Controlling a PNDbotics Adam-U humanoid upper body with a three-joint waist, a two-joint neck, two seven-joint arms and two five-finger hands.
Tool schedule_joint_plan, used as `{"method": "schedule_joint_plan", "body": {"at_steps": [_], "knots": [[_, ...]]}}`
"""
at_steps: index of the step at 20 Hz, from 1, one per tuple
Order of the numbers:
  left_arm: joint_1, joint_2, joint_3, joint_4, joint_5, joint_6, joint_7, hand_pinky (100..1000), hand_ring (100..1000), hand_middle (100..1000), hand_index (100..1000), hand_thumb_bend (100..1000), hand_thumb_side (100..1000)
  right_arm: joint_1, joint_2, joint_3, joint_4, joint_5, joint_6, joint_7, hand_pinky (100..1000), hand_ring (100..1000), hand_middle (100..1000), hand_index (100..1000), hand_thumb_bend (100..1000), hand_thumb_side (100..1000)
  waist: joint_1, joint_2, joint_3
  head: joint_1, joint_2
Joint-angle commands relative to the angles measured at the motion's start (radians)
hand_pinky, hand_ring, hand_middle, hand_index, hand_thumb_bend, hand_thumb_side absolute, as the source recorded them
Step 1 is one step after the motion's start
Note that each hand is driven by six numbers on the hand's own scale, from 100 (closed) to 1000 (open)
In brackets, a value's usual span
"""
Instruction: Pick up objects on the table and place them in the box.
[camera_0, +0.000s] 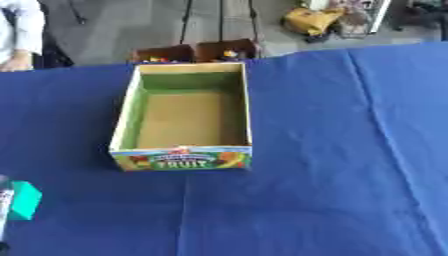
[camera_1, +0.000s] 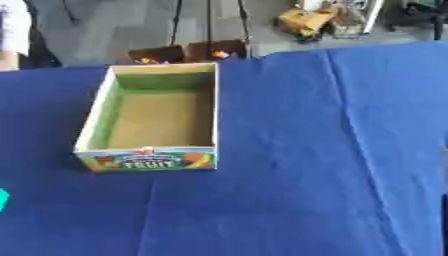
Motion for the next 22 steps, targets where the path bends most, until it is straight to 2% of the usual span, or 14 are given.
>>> {"method": "schedule_joint_plan", "body": {"at_steps": [1,5,14,22], "knots": [[-0.006,0.008,0.004,-0.014,-0.002,0.001,-0.003,626,669,740,906,203,956,-0.012,-0.021,-0.009,-0.020,-0.005,0.003,0.004,651,663,512,688,100,861,-0.002,-0.015,0.002,0.002,0.000],[-0.003,0.030,0.008,-0.014,-0.012,0.002,-0.006,630,673,748,910,200,954,-0.008,-0.021,-0.010,-0.020,-0.007,0.007,0.008,652,663,511,688,100,859,-0.001,-0.014,0.004,0.001,0.001],[0.026,0.207,0.014,-0.014,-0.088,0.018,-0.009,669,710,785,932,159,962,-0.007,-0.025,-0.007,-0.020,-0.007,0.008,0.007,650,663,515,688,100,860,0.004,-0.029,0.005,0.025,0.047],[0.054,0.366,0.000,-0.014,-0.140,0.065,-0.001,695,731,801,949,136,952,-0.005,-0.025,-0.001,-0.020,-0.005,0.008,0.007,649,663,517,688,100,865,0.007,-0.044,0.001,0.038,0.043]]}}
